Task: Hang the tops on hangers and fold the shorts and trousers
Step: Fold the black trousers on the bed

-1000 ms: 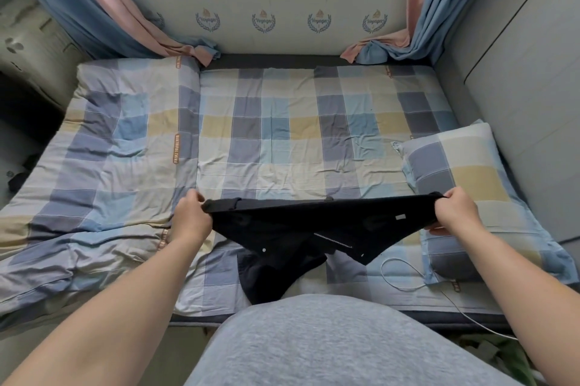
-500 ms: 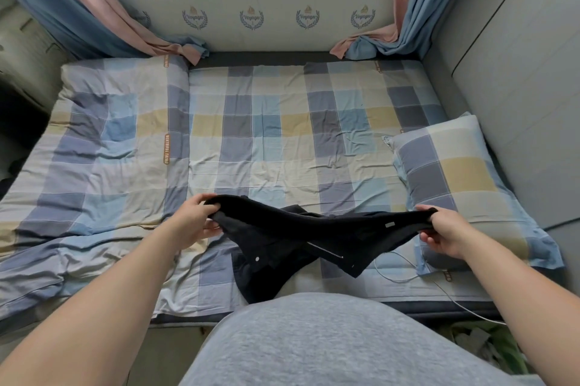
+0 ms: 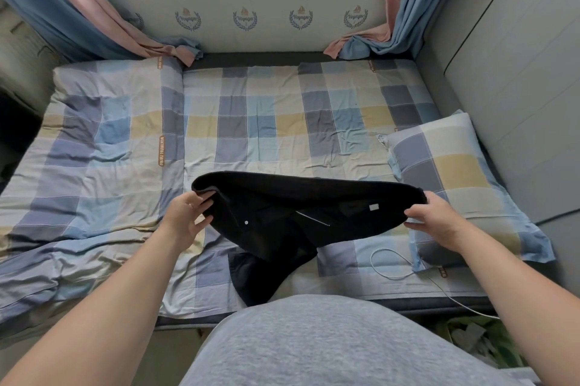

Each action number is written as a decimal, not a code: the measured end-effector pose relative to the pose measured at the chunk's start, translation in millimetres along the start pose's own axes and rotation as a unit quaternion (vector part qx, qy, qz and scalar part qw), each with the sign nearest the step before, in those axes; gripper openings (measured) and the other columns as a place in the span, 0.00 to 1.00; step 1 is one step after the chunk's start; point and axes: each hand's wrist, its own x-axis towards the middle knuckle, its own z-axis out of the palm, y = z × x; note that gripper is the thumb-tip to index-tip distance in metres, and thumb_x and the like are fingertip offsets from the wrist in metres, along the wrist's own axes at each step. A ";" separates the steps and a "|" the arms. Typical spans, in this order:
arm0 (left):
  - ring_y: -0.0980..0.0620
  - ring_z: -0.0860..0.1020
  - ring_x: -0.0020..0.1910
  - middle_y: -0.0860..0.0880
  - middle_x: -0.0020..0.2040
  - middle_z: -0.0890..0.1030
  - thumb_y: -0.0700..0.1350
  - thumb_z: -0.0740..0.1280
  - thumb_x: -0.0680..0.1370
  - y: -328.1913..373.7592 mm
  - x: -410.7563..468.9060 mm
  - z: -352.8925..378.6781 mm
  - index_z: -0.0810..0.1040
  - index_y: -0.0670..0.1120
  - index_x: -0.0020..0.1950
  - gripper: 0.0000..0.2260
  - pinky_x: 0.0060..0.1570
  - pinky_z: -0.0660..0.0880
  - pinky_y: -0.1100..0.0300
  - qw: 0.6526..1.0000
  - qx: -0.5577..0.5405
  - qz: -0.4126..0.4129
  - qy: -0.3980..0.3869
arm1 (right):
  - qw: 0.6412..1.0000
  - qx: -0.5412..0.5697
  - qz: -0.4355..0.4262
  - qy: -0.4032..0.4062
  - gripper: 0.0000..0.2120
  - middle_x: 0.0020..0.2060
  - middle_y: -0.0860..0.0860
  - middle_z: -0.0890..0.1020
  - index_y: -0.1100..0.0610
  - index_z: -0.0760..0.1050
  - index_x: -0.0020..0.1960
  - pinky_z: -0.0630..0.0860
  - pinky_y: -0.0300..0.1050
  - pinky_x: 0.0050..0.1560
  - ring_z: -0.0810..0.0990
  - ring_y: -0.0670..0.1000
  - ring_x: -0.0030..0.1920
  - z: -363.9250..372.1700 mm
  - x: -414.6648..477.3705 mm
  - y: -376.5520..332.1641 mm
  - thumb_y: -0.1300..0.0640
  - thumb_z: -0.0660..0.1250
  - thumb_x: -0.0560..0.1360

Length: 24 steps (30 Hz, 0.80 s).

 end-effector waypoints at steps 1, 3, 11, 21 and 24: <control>0.53 0.78 0.56 0.51 0.54 0.83 0.35 0.58 0.78 2.1 0.9 1.5 0.77 0.48 0.53 0.12 0.59 0.71 0.49 0.999 0.024 0.027 0.010 | 0.997 -0.069 -0.030 0.018 0.17 0.55 0.60 0.75 0.62 0.67 0.63 0.75 0.54 0.57 0.76 0.55 0.55 -2.6 1.7 -5.3 0.73 0.63 0.77; 0.52 0.79 0.50 0.50 0.47 0.82 0.32 0.63 0.78 10.6 2.5 5.8 0.76 0.47 0.50 0.11 0.52 0.74 0.55 0.990 0.084 0.102 0.052 | 0.971 -0.219 -0.094 0.031 0.18 0.51 0.59 0.76 0.60 0.66 0.61 0.73 0.54 0.55 0.75 0.55 0.52 -12.6 6.6 -19.8 0.72 0.65 0.75; 0.50 0.82 0.43 0.52 0.42 0.84 0.54 0.73 0.76 108.7 -2.0 36.9 0.79 0.51 0.45 0.08 0.43 0.76 0.56 0.913 0.164 0.328 0.179 | 0.884 -0.369 -0.260 0.121 0.15 0.38 0.51 0.78 0.48 0.67 0.43 0.69 0.51 0.40 0.76 0.56 0.42 -43.7 19.0 -130.4 0.67 0.66 0.75; 0.47 0.77 0.53 0.51 0.51 0.76 0.54 0.64 0.81 322.8 -78.7 95.5 0.74 0.47 0.56 0.11 0.55 0.70 0.58 0.798 0.115 0.540 0.242 | 0.883 -0.061 -0.432 0.171 0.10 0.45 0.53 0.82 0.62 0.78 0.54 0.78 0.42 0.41 0.81 0.50 0.41 -58.5 -41.6 -346.9 0.58 0.73 0.77; 0.49 0.75 0.50 0.52 0.50 0.76 0.53 0.61 0.82 380.7 -114.7 104.2 0.72 0.47 0.57 0.11 0.53 0.70 0.55 0.758 0.107 0.584 0.270 | 0.880 0.019 -0.452 0.145 0.06 0.42 0.49 0.84 0.56 0.79 0.47 0.80 0.38 0.33 0.85 0.44 0.36 -66.3 -76.5 -408.3 0.57 0.75 0.74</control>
